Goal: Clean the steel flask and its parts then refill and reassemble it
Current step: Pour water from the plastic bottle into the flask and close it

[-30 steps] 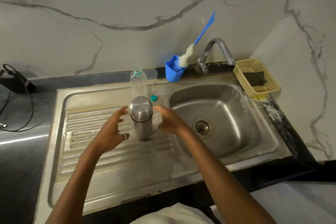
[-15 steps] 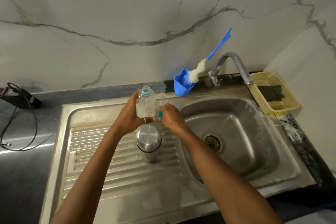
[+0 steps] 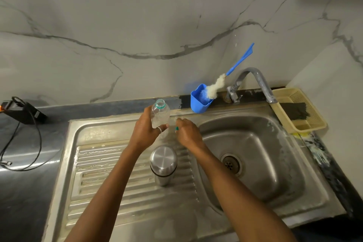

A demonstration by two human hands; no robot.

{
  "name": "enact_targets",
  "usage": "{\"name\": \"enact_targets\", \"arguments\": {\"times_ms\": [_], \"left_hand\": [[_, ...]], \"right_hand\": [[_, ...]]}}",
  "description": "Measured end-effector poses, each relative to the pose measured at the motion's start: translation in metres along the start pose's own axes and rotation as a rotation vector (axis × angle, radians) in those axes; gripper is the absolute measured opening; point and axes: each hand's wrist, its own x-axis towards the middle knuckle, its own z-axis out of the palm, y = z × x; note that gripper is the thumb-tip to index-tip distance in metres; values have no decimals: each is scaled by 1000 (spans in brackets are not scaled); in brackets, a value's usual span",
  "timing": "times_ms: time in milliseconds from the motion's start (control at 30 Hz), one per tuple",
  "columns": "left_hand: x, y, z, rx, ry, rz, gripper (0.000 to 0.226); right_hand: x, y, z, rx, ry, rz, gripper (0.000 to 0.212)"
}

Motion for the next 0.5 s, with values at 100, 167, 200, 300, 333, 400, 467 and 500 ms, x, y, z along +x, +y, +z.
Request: {"name": "enact_targets", "arguments": {"times_ms": [100, 167, 200, 300, 333, 400, 467, 500], "left_hand": [[4, 6, -7, 31, 18, 57, 85], [9, 10, -13, 43, 25, 97, 89], [11, 11, -14, 49, 23, 115, 87], [14, 24, -18, 43, -3, 128, 85], [14, 29, -19, 42, -14, 134, 85], [13, 39, -20, 48, -34, 163, 85], [13, 45, -23, 54, -48, 203, 84], [13, 47, -24, 57, -61, 216, 83]], "right_hand": [[6, -2, -37, 299, 71, 115, 30], [7, -7, -77, 500, 108, 83, 34], [5, -11, -99, 546, 133, 21, 35], [-9, -25, -154, 535, 201, -187, 30], [-12, -28, -167, 515, 217, -230, 29], [-20, -32, -186, 470, 223, -284, 27], [-27, -33, -195, 448, 208, -317, 28], [-30, -33, -198, 426, 208, -331, 28]]}}
